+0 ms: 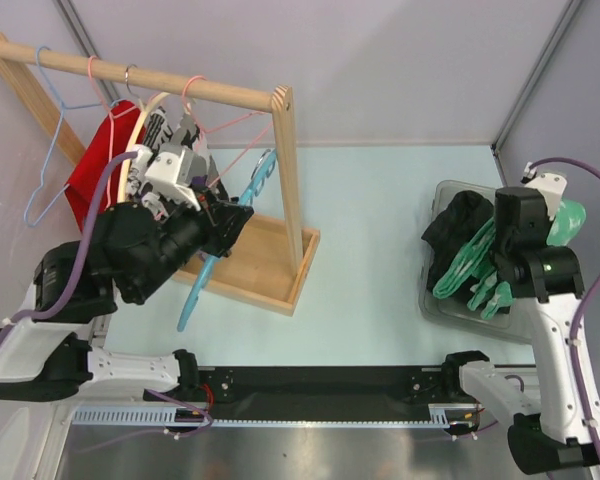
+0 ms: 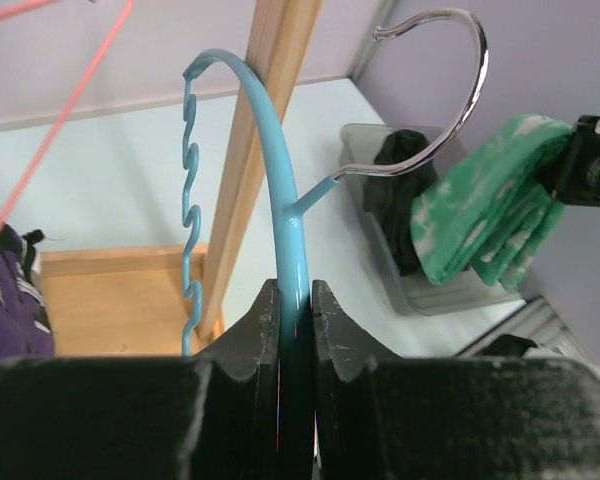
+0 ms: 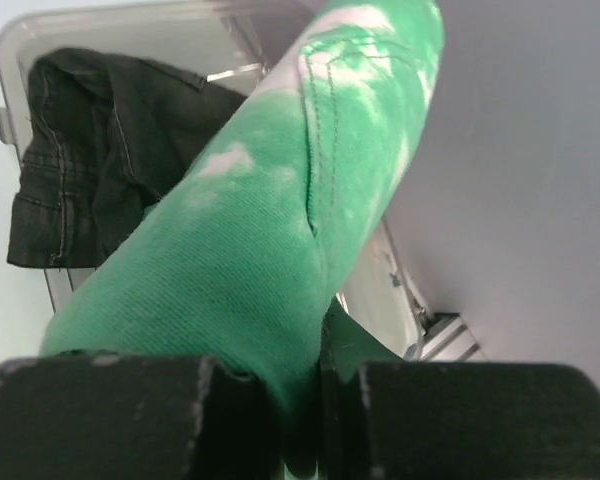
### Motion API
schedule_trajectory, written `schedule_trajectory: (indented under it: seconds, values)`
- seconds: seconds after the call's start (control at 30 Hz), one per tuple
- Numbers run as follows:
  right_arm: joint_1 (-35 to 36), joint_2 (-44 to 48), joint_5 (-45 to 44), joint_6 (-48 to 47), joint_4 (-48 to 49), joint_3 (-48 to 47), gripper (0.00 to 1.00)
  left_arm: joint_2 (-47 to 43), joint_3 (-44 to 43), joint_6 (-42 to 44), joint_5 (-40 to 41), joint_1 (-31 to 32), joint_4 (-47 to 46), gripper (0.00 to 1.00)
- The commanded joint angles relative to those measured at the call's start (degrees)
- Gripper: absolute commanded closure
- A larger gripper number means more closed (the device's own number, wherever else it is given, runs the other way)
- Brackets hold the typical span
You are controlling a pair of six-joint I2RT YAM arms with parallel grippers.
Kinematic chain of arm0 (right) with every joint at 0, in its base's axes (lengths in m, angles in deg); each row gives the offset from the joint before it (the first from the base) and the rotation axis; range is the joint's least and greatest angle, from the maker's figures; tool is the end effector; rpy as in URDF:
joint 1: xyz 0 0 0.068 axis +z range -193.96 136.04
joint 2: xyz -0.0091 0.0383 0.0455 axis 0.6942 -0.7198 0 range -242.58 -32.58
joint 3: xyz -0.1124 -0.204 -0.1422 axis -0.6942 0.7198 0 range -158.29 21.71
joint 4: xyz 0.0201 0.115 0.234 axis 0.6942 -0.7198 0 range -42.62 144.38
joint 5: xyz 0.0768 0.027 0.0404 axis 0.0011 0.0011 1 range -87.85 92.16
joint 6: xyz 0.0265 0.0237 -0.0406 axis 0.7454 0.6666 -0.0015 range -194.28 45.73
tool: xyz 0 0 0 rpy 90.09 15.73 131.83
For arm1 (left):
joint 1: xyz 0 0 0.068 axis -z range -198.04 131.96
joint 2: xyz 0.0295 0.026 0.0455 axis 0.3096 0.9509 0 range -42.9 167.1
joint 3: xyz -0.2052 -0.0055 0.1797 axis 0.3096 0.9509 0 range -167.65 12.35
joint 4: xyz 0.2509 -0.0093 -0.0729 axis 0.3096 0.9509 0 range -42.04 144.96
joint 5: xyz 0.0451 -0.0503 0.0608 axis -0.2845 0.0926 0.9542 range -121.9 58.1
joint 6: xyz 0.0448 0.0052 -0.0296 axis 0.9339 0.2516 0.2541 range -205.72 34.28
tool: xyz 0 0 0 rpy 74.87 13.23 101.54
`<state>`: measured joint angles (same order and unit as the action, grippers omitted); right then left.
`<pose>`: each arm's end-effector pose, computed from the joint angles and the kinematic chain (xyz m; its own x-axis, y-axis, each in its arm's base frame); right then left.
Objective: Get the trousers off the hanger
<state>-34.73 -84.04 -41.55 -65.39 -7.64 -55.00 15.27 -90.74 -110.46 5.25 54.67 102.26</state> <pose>0.1336 -0.0032 0.4192 -0.5172 0.0290 -0.8553 0.5164 0.8075 -0.2849 0.0542 -0.1014 0.5366 -0.2884 -0.1959 -0.9373 0.5101 0.7969 -0.3235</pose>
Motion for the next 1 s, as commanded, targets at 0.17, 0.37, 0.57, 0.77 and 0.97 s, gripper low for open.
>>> schedule_trajectory:
  seconds: [0.17,0.37,0.57,0.77,0.97]
  values:
    - [-8.26,-0.13,14.16,-1.06,10.61,-2.48,1.00,4.14,-6.07,5.04,3.54,-1.86,-5.35,1.00]
    - [-8.80,4.61,16.81,-0.18,3.58,-13.35,1.00,4.06,-5.02,5.48,1.09,-6.26,-7.19,1.00]
    - [-8.80,8.48,12.17,-1.06,-3.45,-17.77,1.00,1.60,-1.95,5.31,0.47,-7.49,-11.23,1.00]
    - [-4.24,8.49,4.17,-0.89,-6.97,-17.70,1.00,1.68,-1.85,5.48,1.17,-7.84,-11.50,1.00]
    - [-3.70,6.20,4.49,0.78,-1.80,-6.19,1.00,2.65,-0.97,4.96,-0.23,-9.51,-11.94,1.00]
